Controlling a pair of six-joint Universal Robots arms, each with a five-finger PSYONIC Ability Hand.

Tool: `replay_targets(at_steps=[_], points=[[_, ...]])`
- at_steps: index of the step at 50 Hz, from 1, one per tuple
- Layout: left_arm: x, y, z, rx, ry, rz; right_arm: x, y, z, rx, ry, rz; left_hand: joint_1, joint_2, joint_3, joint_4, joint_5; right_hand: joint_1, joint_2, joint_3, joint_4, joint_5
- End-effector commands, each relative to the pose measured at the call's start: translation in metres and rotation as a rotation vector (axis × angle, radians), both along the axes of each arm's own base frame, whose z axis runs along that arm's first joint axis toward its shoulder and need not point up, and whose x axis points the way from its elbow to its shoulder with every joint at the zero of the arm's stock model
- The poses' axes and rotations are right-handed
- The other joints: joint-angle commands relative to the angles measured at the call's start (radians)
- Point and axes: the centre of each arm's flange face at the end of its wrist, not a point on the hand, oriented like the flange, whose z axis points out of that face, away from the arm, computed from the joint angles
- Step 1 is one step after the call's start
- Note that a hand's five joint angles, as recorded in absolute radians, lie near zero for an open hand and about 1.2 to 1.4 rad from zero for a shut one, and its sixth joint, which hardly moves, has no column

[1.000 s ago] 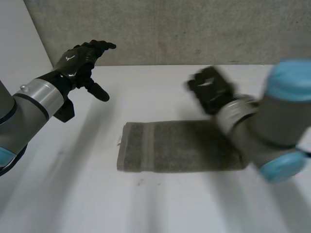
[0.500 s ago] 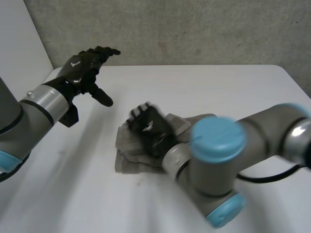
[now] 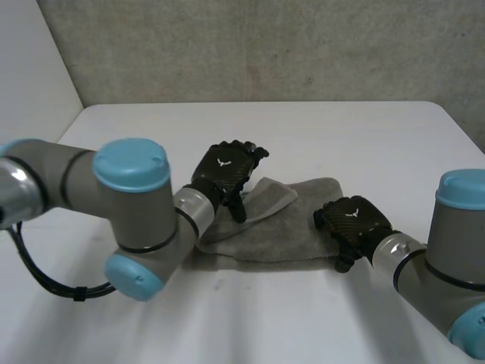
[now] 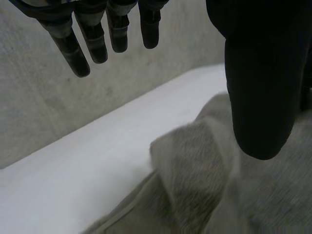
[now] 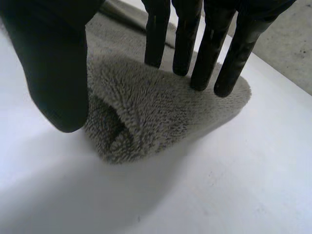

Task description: Fold the towel.

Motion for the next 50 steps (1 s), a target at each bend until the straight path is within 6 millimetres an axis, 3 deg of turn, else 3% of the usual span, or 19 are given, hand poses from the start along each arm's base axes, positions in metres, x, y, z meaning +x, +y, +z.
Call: replay_targets(at_steps=[1,10,18,26,30,37,42,50], points=[[-0.006,-0.018,-0.025,-0.041,-0.100,0.060,0.000,0.002,-0.009,-0.089,0.078,0.020,0.040,0.036,0.037,0.038,0.040,0.330,0.261,0.258,0.262,0.277],[-0.001,-0.020,-0.036,-0.011,-0.127,0.087,-0.005,-0.006,-0.011,-0.156,0.154,-0.035,0.046,0.042,0.042,0.044,0.046,0.557,0.487,0.484,0.488,0.503],[0.011,-0.027,-0.020,-0.032,-0.126,0.200,-0.006,-0.009,-0.010,-0.174,0.156,-0.050,0.043,0.039,0.039,0.041,0.043,0.583,0.514,0.511,0.515,0.530],[0.010,-0.009,-0.001,-0.039,-0.098,0.167,-0.006,-0.008,-0.010,-0.172,0.157,-0.053,0.037,0.034,0.034,0.035,0.037,0.562,0.493,0.490,0.494,0.509],[0.000,0.009,0.009,-0.038,-0.060,0.112,-0.006,-0.008,-0.010,-0.169,0.158,-0.053,0.031,0.028,0.028,0.029,0.031,0.559,0.490,0.487,0.491,0.506],[-0.014,0.024,0.001,-0.012,-0.048,0.030,-0.006,-0.007,-0.012,-0.165,0.159,-0.051,0.031,0.028,0.028,0.029,0.031,0.559,0.490,0.487,0.491,0.506],[-0.023,0.017,-0.026,0.013,-0.081,0.016,-0.007,-0.006,-0.013,-0.159,0.162,-0.050,0.034,0.031,0.031,0.032,0.034,0.565,0.496,0.493,0.497,0.512],[-0.026,0.000,-0.038,0.005,-0.087,0.045,-0.007,-0.005,-0.014,-0.157,0.164,-0.049,0.043,0.039,0.039,0.041,0.043,0.598,0.528,0.525,0.529,0.544]])
